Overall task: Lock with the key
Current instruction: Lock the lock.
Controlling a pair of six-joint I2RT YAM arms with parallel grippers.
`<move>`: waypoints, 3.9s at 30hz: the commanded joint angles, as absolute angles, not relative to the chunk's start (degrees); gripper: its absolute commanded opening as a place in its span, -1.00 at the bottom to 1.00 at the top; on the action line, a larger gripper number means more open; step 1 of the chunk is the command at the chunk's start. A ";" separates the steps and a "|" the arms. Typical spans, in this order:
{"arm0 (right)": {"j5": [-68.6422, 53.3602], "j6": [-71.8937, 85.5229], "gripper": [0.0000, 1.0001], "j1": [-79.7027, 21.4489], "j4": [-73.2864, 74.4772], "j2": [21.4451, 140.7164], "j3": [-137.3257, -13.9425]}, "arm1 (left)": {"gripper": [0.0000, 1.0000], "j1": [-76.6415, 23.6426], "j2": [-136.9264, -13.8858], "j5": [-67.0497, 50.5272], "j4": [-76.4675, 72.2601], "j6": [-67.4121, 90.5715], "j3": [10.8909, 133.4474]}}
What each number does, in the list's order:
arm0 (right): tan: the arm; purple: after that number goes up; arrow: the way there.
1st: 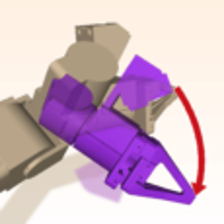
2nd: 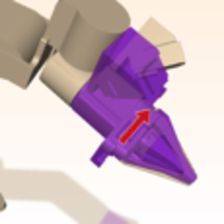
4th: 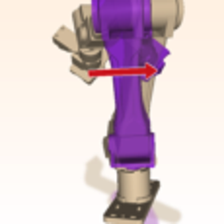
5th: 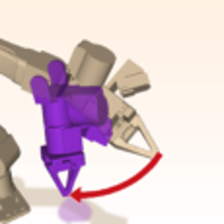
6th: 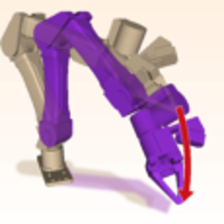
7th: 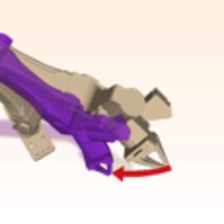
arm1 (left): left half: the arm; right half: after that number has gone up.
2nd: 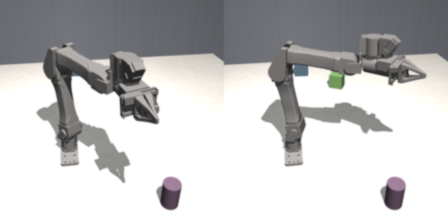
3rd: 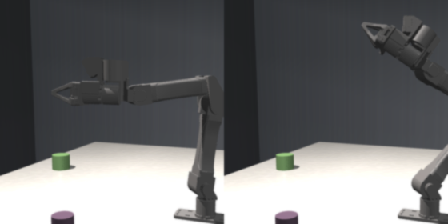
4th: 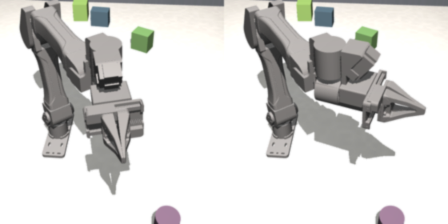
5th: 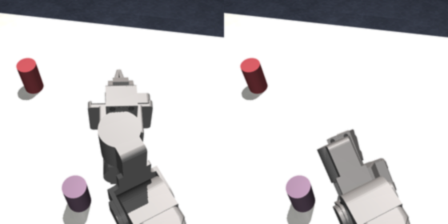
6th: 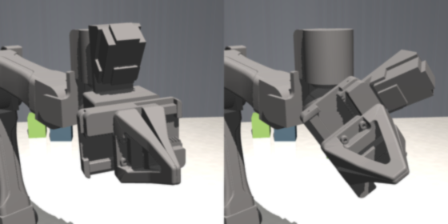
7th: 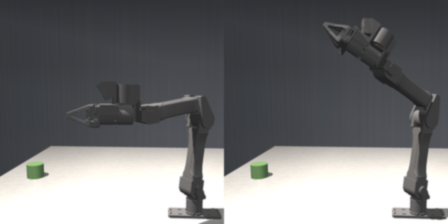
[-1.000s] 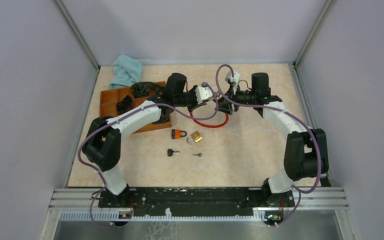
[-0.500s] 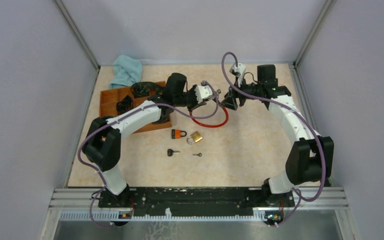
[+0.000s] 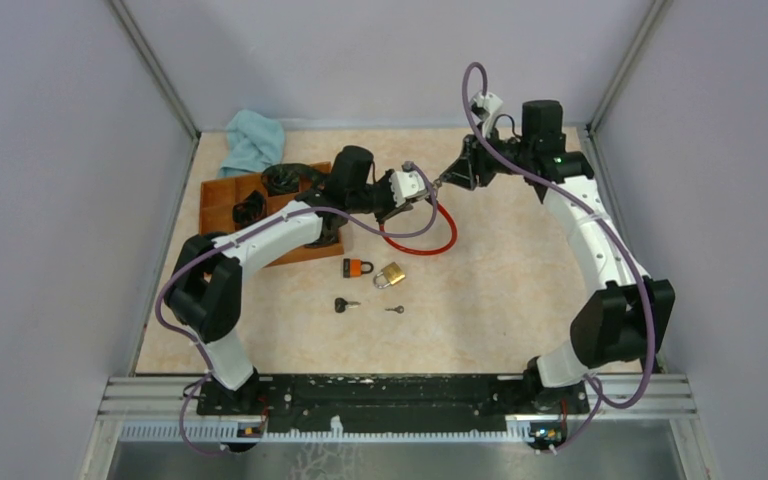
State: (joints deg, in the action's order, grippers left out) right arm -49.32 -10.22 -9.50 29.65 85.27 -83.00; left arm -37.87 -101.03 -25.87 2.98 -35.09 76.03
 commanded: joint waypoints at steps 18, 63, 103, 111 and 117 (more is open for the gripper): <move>-47.69 -16.29 -0.57 -13.16 36.81 91.38 -91.18 | -1.00 -38.32 -100.92 -26.83 5.17 -33.93 75.85; -57.20 -71.06 -1.00 -13.36 51.27 99.44 -98.38 | -1.00 -38.32 -101.53 -31.60 7.29 -35.40 76.64; -55.96 -69.79 -1.00 -10.99 55.42 98.01 -101.66 | -1.00 -38.06 -100.44 -27.44 7.59 -41.05 72.77; -55.14 -69.58 -1.00 -10.72 57.28 97.68 -102.52 | -1.00 -38.06 -100.28 -26.73 7.48 -41.38 71.95; -53.42 -67.76 -1.00 -10.64 56.63 97.41 -102.58 | -1.00 -38.05 -100.29 -26.52 7.47 -41.22 71.53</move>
State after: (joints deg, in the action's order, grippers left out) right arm -55.27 -68.77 -11.86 58.39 98.91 -98.80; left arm -37.78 -100.90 -26.55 2.44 -40.71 73.97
